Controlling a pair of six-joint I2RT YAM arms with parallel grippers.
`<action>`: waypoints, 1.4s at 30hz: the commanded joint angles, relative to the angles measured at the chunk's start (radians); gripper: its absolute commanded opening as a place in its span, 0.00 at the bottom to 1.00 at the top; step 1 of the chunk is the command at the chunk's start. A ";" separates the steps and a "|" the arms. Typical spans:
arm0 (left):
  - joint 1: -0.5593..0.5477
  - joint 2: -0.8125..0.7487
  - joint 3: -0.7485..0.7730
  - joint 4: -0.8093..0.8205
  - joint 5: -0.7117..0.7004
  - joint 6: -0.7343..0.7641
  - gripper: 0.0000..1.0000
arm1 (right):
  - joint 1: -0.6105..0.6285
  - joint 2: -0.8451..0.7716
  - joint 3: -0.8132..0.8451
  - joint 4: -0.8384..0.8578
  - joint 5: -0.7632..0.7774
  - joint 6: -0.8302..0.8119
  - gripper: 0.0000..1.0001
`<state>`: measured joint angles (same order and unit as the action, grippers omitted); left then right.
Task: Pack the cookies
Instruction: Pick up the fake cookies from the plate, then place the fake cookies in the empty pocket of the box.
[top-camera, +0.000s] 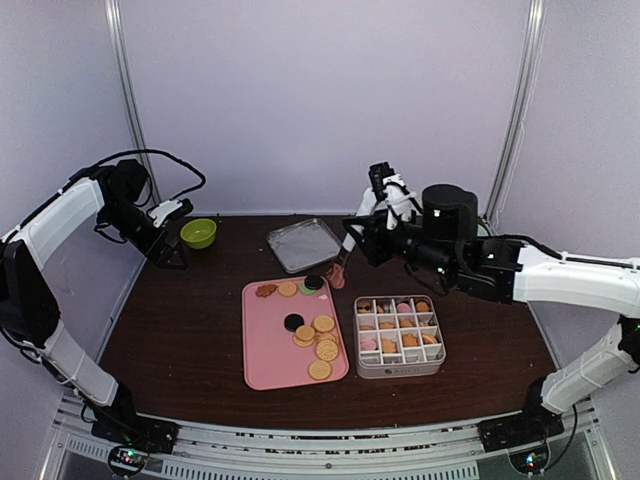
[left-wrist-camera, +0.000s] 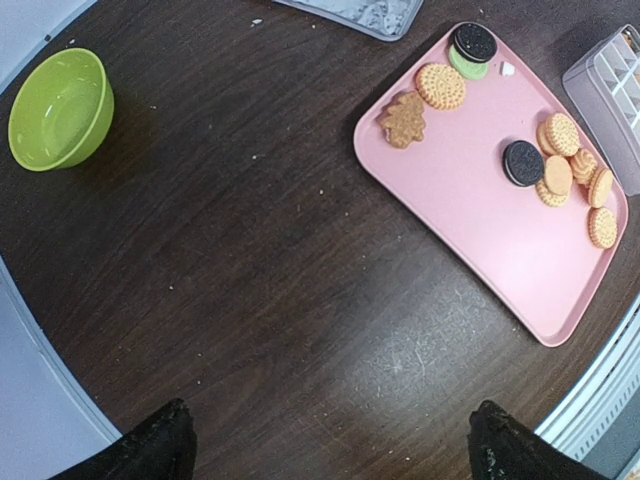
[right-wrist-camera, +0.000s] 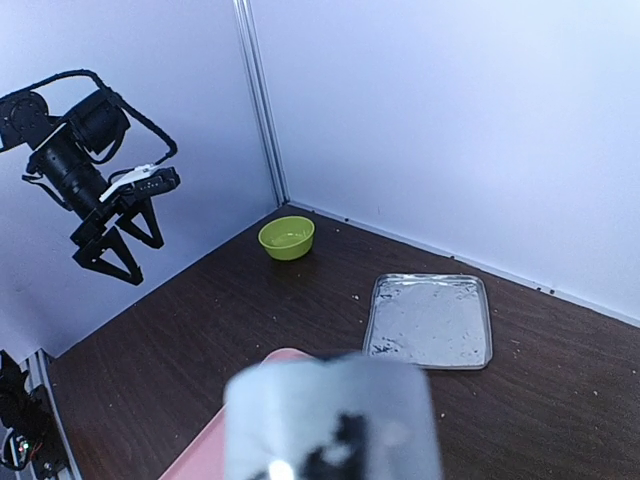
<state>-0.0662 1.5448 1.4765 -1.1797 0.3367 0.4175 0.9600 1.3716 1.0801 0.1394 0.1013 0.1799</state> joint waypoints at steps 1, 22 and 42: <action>-0.002 -0.013 0.002 0.009 0.016 0.007 0.98 | 0.025 -0.137 -0.104 -0.148 -0.035 -0.025 0.00; -0.003 0.010 0.022 -0.006 0.038 -0.011 0.98 | 0.056 -0.210 -0.205 -0.280 -0.172 -0.034 0.00; -0.003 0.008 0.017 -0.008 0.039 -0.010 0.98 | 0.056 -0.195 -0.217 -0.250 -0.152 -0.034 0.18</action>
<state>-0.0662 1.5505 1.4776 -1.1839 0.3595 0.4164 1.0134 1.1896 0.8463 -0.1440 -0.0494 0.1421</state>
